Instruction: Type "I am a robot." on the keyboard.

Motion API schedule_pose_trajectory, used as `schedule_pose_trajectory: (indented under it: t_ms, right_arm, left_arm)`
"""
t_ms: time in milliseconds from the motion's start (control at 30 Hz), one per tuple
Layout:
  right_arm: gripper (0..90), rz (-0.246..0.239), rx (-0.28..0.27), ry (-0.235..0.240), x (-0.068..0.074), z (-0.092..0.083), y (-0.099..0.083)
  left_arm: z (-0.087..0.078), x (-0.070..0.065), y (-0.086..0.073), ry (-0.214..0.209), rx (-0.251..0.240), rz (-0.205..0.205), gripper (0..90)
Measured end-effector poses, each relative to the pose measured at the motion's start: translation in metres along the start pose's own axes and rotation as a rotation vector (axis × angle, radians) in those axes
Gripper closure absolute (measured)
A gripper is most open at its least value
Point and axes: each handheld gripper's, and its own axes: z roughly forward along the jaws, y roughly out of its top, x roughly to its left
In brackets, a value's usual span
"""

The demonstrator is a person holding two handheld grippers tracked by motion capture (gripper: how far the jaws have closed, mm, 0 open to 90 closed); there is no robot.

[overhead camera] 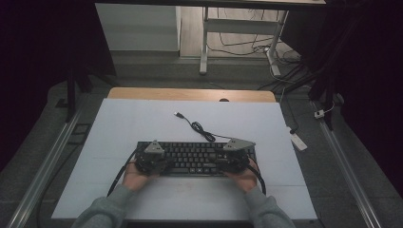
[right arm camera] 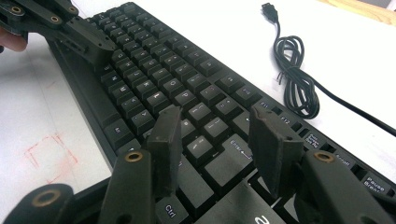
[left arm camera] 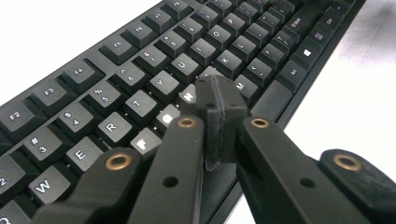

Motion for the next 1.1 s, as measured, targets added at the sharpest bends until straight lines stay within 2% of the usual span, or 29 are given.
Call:
schedule_pose_trajectory:
  t_ms: [567, 633, 800, 933, 1100]
  right_arm:
    - [54.4, 0.0, -0.002, -0.001, 0.0, 0.0, 0.0]
    - [54.4, 0.0, -0.001, -0.001, 0.0, 0.0, 0.0]
    - [54.4, -0.001, -0.001, -0.001, 0.0, 0.001, 0.0]
    - [54.3, 0.001, -0.003, -0.001, 0.0, 0.001, 0.0]
    - [54.3, 0.002, -0.004, -0.001, 0.0, 0.001, 0.0]
  left_arm:
    - [0.006, -0.001, -0.001, -0.003, 0.031, -0.002, 88.8]
    - [0.006, 0.0, -0.001, 0.007, 0.045, 0.006, 88.9]
    - [0.006, 0.0, -0.001, 0.014, 0.038, 0.002, 88.9]
    - [0.001, 0.0, 0.0, 0.014, 0.007, 0.0, 88.8]
    - [-0.01, 0.005, 0.001, 0.01, -0.05, -0.028, 84.4]
